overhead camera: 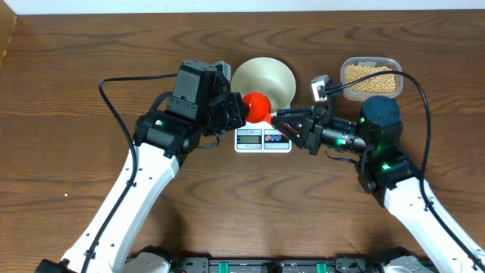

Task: Scoop item into bowl and weigh 50g on scale

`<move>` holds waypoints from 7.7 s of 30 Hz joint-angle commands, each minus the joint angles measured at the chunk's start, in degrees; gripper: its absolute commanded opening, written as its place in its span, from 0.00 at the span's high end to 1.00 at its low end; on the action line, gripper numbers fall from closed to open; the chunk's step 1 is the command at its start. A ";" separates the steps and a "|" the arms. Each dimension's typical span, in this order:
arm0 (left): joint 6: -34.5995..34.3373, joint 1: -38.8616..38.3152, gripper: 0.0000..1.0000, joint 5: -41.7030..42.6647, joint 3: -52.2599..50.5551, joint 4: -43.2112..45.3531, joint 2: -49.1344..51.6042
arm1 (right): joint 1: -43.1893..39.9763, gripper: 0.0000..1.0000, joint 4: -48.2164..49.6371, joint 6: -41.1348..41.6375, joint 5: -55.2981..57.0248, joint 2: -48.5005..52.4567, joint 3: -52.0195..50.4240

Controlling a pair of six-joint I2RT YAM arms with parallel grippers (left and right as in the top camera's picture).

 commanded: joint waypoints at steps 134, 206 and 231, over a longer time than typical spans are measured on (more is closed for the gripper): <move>3.54 -15.19 0.92 -20.15 -15.91 16.92 15.08 | -32.13 0.99 -62.71 -30.14 23.39 -10.12 18.36; 9.16 -15.19 0.93 -23.30 -15.91 32.74 27.45 | -32.13 0.99 -63.52 -30.56 24.28 -10.12 18.34; 9.18 -16.52 0.93 -23.26 -15.91 30.36 27.69 | -32.13 0.99 -63.60 -30.53 24.85 -10.12 18.34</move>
